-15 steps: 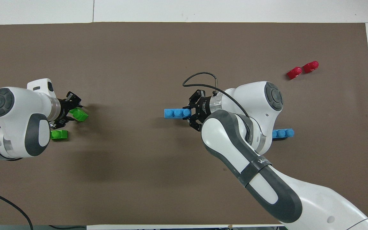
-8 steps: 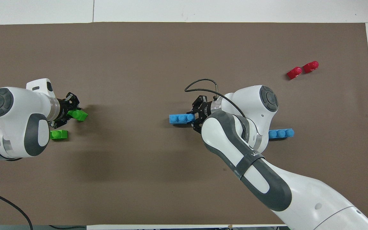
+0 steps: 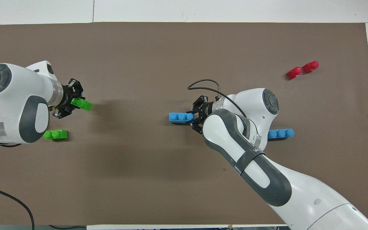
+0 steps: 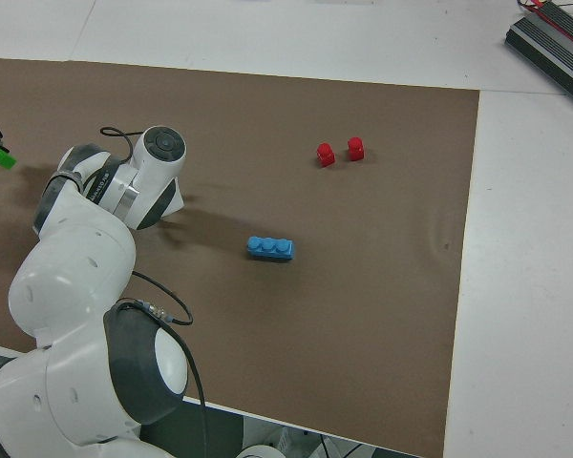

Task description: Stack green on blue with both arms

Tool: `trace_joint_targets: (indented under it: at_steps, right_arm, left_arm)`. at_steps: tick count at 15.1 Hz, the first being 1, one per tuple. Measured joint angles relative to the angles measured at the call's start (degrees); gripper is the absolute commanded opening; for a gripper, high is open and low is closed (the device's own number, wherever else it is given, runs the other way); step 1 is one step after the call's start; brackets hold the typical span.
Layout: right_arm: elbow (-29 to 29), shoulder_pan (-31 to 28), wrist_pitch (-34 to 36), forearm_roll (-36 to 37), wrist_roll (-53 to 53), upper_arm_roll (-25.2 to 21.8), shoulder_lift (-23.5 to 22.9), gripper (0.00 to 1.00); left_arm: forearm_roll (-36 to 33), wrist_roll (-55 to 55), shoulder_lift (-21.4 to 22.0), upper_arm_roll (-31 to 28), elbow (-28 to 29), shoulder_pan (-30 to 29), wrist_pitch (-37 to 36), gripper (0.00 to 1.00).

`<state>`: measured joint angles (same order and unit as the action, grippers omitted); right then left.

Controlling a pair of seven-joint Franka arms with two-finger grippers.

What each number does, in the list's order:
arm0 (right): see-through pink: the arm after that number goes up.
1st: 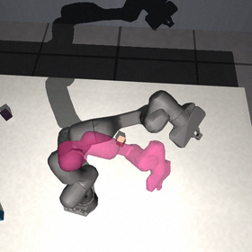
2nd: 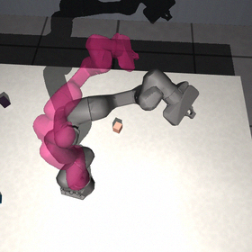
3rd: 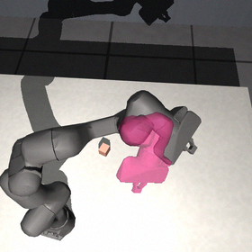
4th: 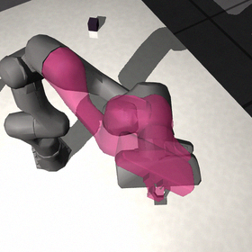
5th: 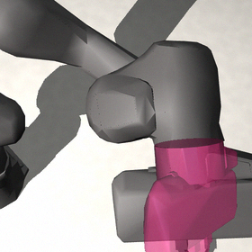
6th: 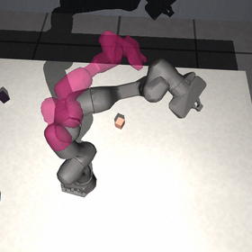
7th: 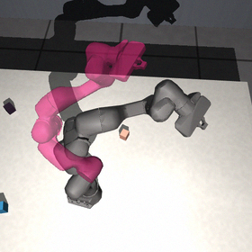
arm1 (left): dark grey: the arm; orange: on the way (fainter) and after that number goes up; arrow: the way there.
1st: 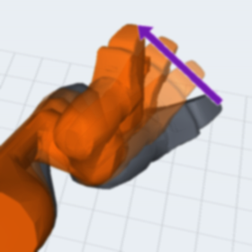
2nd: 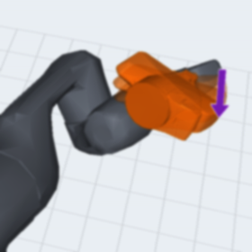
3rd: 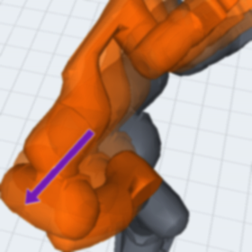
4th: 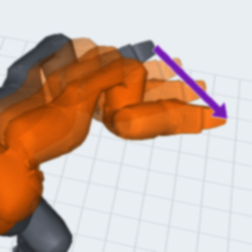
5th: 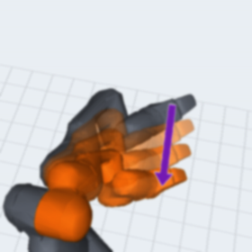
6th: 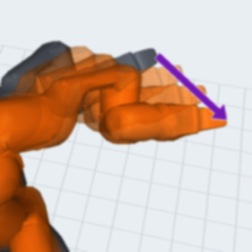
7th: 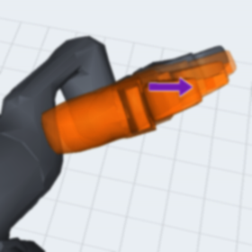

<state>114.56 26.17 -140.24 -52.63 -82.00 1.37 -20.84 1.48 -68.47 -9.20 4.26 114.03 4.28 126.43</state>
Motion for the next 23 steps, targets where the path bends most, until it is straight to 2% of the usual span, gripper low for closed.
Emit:
trace_joint_targets:
  at_steps: [3, 10, 19, 23]
  right_arm:
    - [0.9, 0.0, -1.0, -0.6, 0.0, 0.0, 0.0, 0.00]
    - [1.2, 0.0, -1.5, -1.2, 0.0, 0.0, 0.1, 0.00]
    - [1.3, 0.0, -1.7, -1.3, 0.0, 0.1, 0.1, 0.00]
    - [1.3, 0.0, -1.7, -1.3, 0.0, 0.1, 0.1, 0.00]
  left_arm:
    - [0.0, -10.0, 0.6, 0.2, -3.5, 4.2, -2.8, 0.00]
    - [0.0, -32.1, 1.2, 0.4, -3.7, 16.3, -3.3, 0.00]
    - [-0.5, -49.3, 1.3, 0.4, -4.0, 25.3, -2.1, 0.00]
    - [-0.5, -53.7, 0.9, 0.4, -5.0, 28.0, -1.9, 0.00]
